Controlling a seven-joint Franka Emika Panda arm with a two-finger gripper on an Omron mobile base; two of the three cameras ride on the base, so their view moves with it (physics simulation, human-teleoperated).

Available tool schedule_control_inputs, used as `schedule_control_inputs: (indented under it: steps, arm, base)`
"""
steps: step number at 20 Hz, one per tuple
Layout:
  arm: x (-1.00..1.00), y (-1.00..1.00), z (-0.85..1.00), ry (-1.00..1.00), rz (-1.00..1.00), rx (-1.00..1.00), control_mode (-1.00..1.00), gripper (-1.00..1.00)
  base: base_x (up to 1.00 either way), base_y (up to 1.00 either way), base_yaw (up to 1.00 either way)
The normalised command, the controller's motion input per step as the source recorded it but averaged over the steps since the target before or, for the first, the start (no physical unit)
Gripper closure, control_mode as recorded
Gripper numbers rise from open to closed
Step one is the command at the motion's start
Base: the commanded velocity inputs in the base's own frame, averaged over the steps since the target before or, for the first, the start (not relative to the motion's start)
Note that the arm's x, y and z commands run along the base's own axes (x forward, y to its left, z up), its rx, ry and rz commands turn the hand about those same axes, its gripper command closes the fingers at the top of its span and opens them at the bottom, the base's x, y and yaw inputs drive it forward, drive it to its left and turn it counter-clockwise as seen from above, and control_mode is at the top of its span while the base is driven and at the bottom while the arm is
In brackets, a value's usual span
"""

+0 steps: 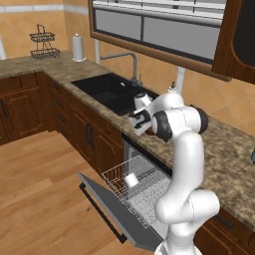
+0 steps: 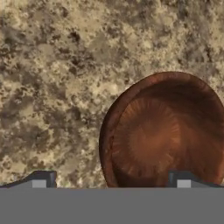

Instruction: Pick up the cup and bowl from the counter, place them in the dishwasher, and close the dishwasher door.

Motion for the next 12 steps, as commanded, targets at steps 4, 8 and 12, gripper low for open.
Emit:
schedule_control_inputs:
  steps: [4,8,12]
  arm:
    - [0.32,-0.02,-0.16,0.01,0.04,0.0,-1.0,-1.0]
    - [0.1,0.0,-0.26,0.01,0.04,0.0,-1.0,1.0]
    - [-0.11,0.0,-0.17,0.0,0.0,0.0,-1.0,1.0]
  base:
    - [0.0,0.0,0.0]
    - [0.0,0.0,0.0]
    - [0.0,0.0,0.0]
